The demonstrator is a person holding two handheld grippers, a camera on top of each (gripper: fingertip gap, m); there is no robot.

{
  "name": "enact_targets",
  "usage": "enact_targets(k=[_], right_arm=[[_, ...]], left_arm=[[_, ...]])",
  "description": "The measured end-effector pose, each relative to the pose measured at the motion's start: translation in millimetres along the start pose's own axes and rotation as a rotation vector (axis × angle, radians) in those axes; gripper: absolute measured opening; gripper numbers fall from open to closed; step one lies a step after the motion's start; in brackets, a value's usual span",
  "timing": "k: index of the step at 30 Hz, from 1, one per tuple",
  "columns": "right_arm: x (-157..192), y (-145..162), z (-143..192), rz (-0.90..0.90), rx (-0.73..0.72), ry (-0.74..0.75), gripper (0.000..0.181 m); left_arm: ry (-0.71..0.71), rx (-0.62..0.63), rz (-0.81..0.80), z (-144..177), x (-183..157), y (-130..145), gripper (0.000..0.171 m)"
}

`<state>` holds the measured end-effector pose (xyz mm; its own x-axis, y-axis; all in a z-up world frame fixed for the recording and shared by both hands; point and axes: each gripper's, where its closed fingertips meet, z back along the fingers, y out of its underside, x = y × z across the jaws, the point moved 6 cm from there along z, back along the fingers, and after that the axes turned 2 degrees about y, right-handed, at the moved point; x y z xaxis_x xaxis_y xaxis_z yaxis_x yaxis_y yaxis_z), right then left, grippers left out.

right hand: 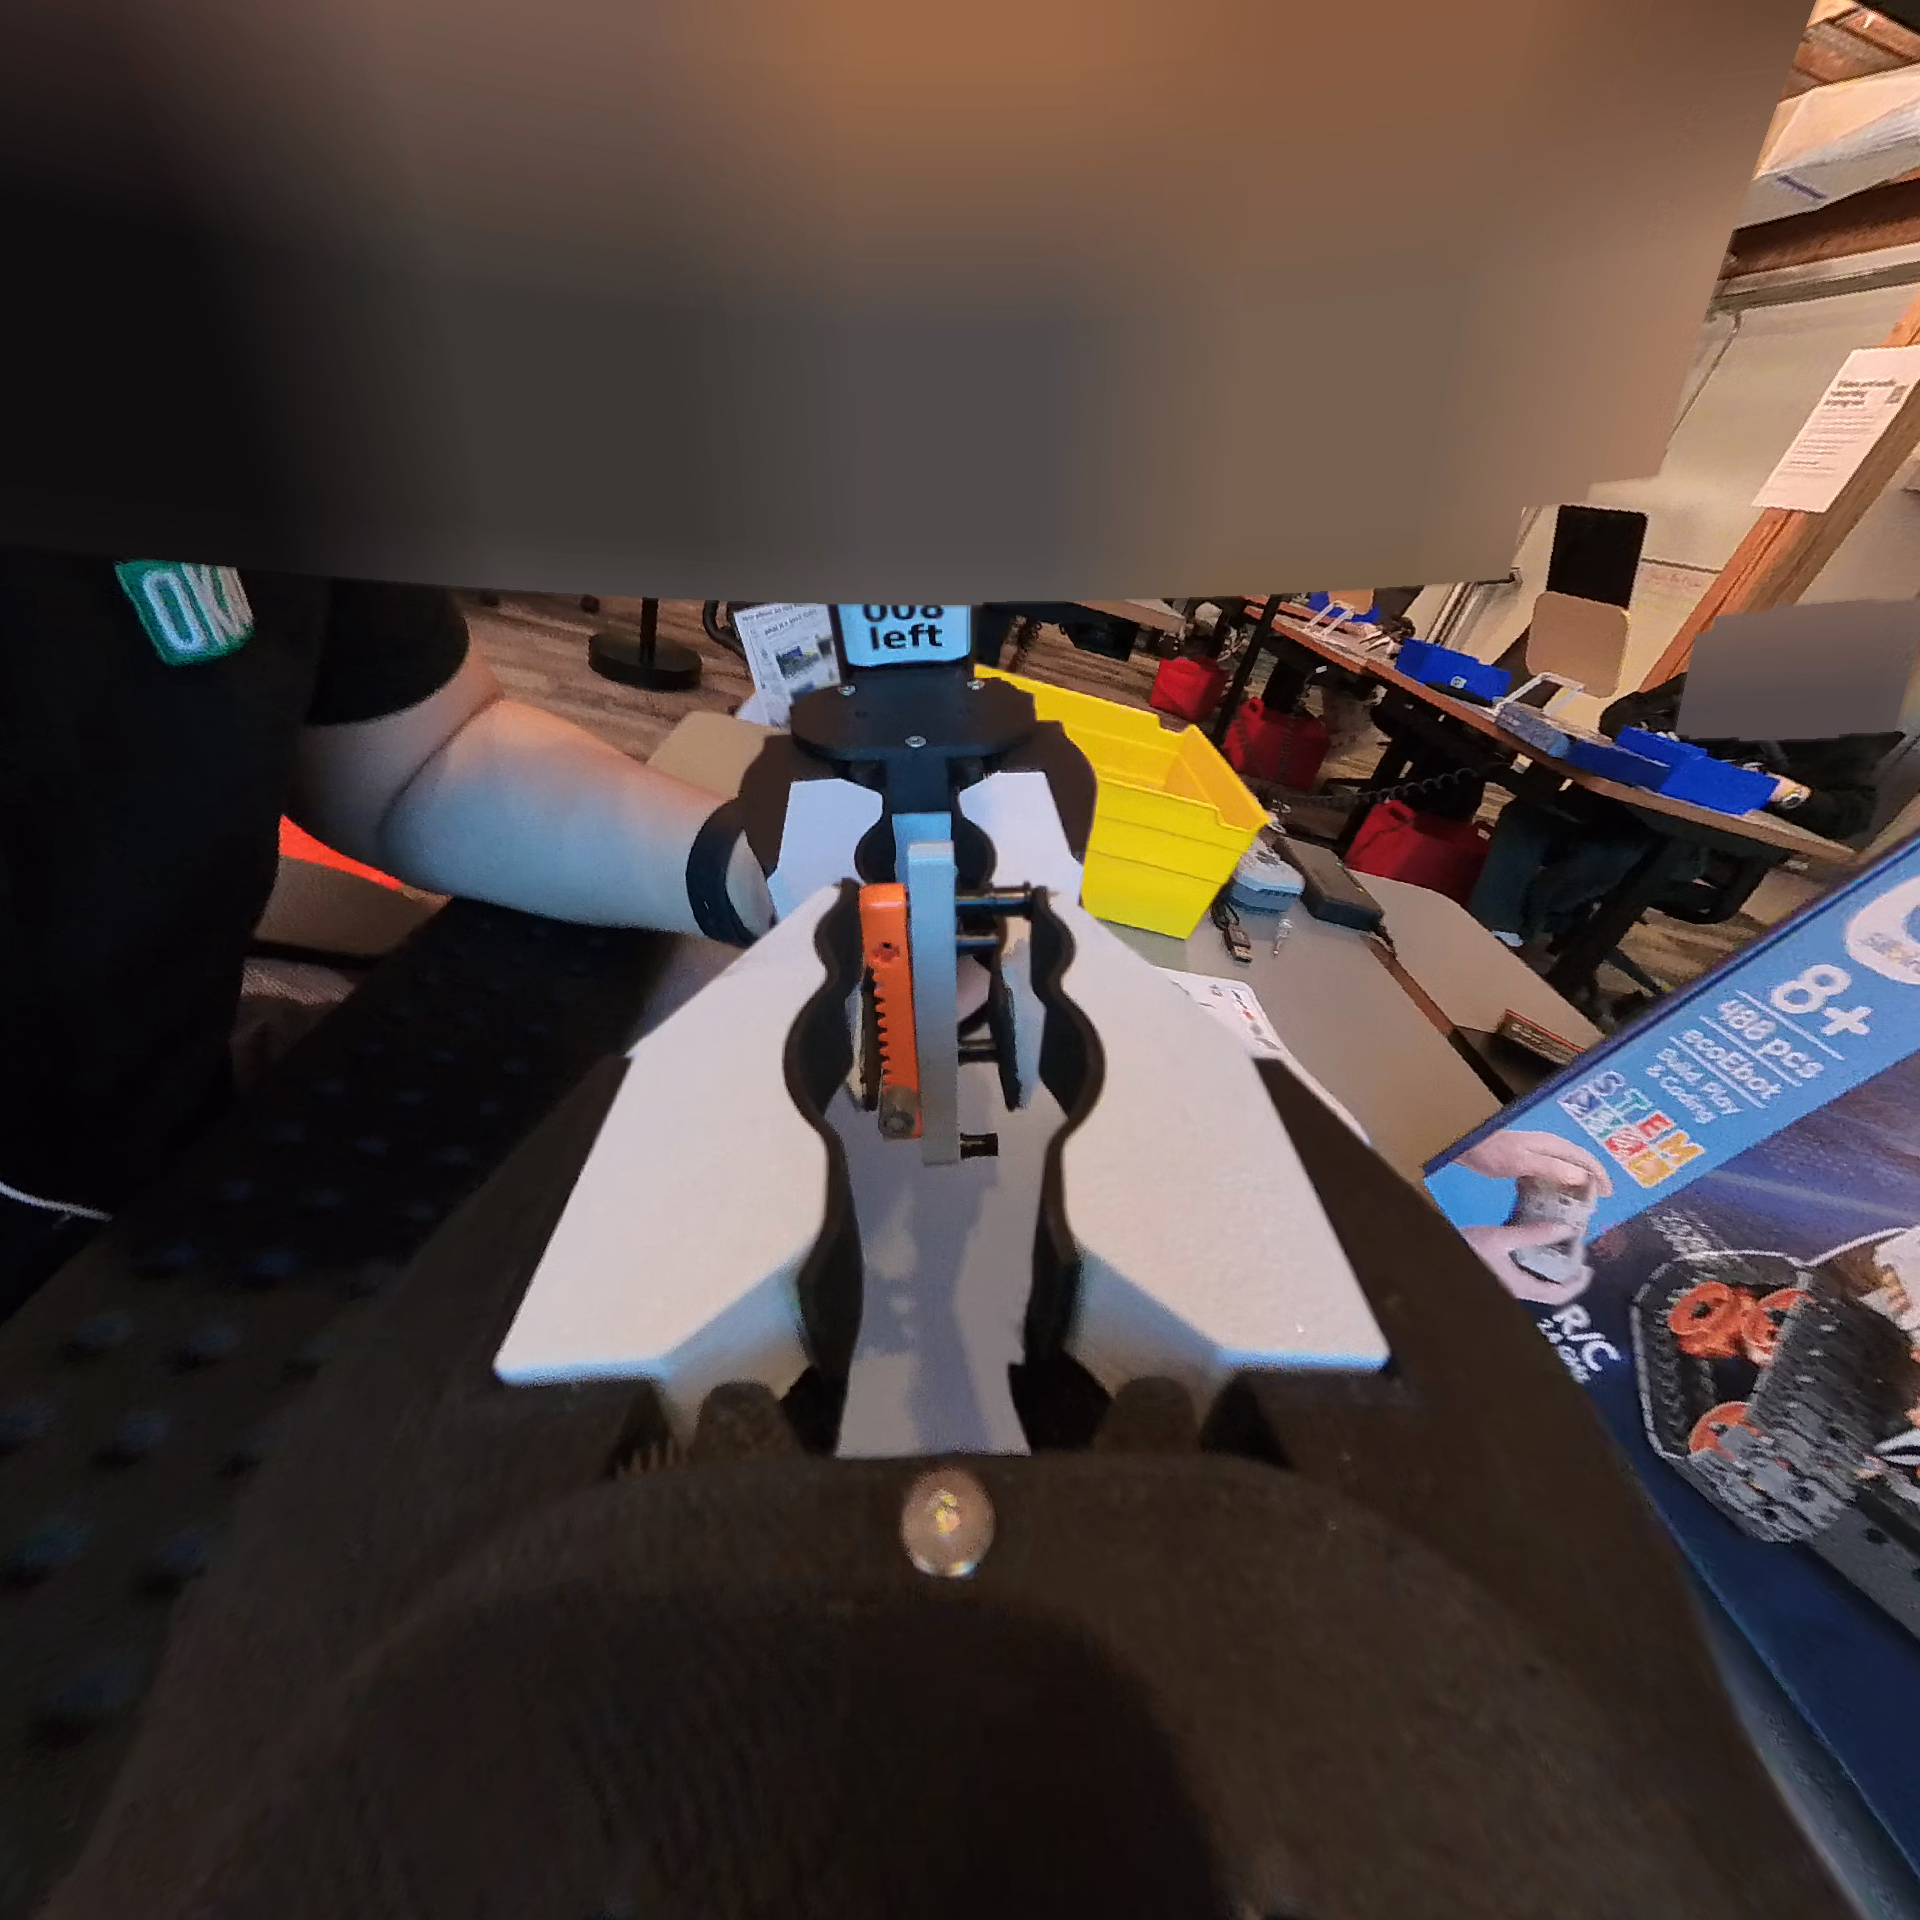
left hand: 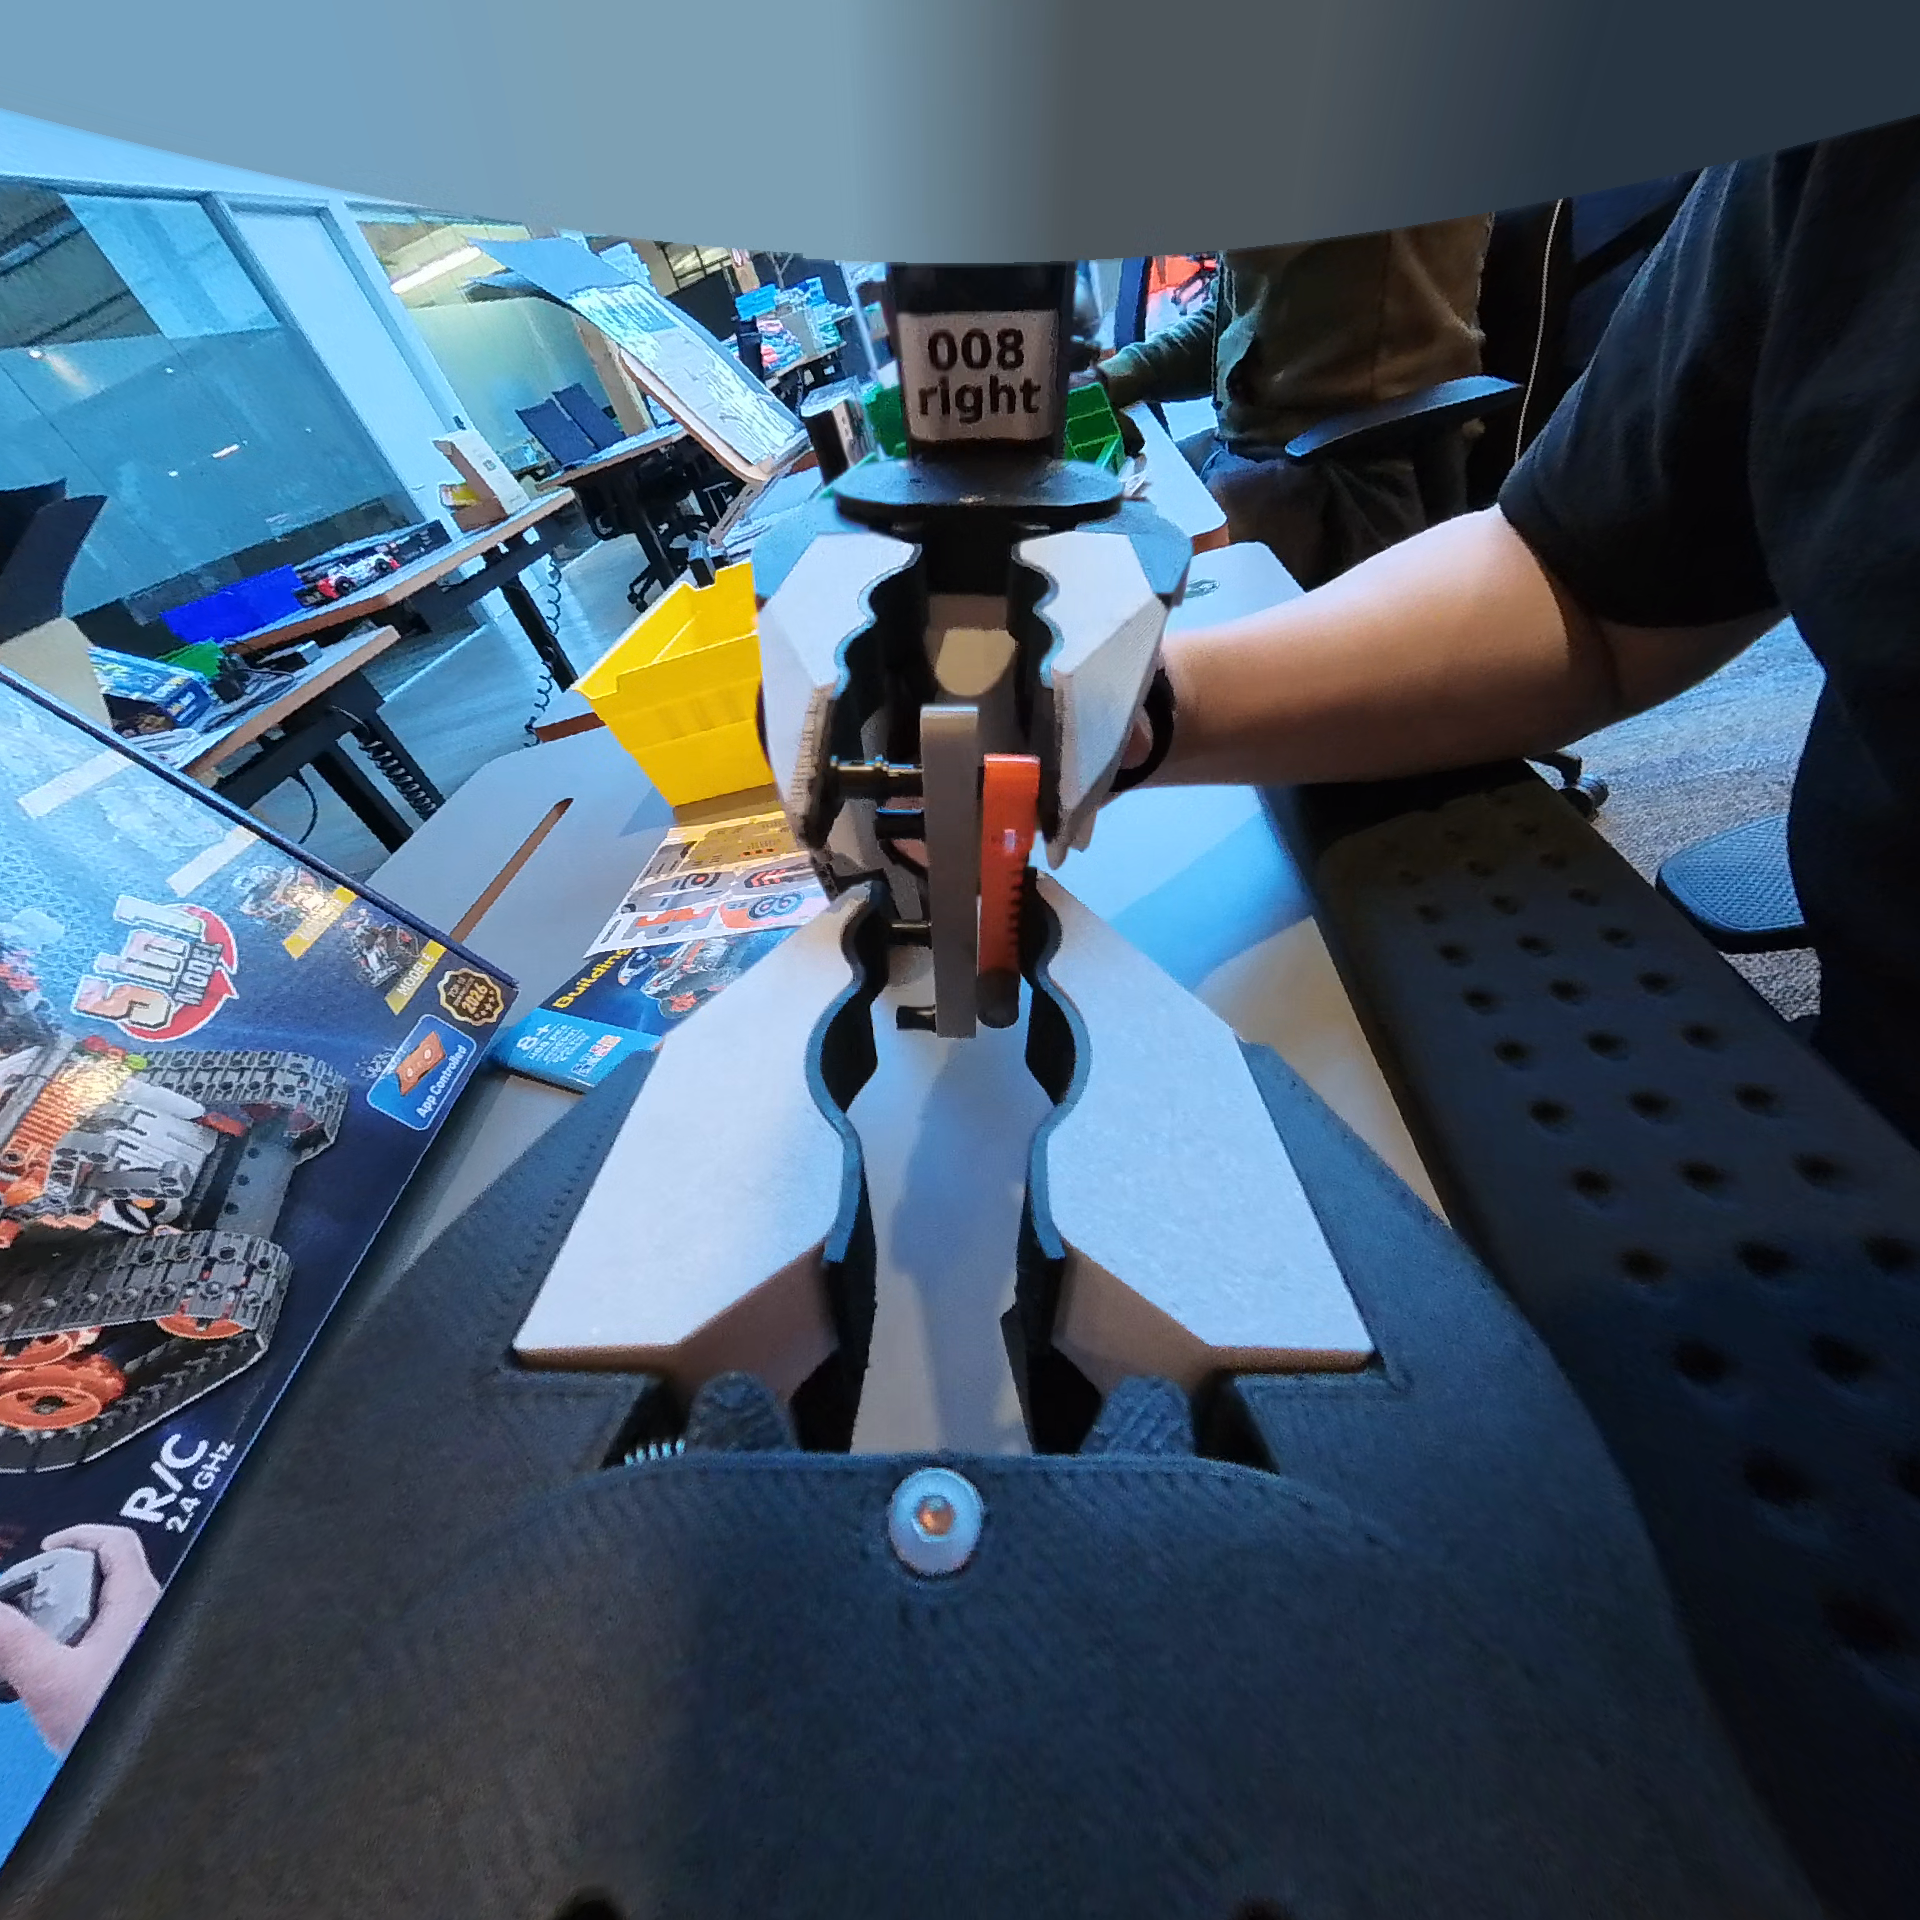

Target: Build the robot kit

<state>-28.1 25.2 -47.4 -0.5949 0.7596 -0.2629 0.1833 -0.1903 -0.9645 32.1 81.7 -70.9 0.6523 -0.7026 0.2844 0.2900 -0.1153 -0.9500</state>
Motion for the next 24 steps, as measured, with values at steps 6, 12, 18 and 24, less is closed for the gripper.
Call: enact_targets(k=[6, 12, 18, 24], right_arm=[[2.9, 1.6, 1.1, 0.113, 0.101, 0.036, 0.034], [1.4, 1.3, 1.8, 0.054, 0.113, 0.032, 0.032], [0.9, 1.2, -0.4, 0.016, 0.117, 0.043, 0.032], [1.6, 3.3, -0.1, 0.013, 0.138, 0.043, 0.031]], left_arm=[[0.021, 0.009, 0.029, -1.6, -0.2, 2.9, 0.023], [0.012, 0.018, 0.024, -2.6, -0.3, 3.3, 0.023], [-0.003, 0.029, 0.012, -2.6, 0.8, 4.7, 0.023], [-0.005, 0.043, 0.005, -4.0, 0.1, 6.3, 0.023]])
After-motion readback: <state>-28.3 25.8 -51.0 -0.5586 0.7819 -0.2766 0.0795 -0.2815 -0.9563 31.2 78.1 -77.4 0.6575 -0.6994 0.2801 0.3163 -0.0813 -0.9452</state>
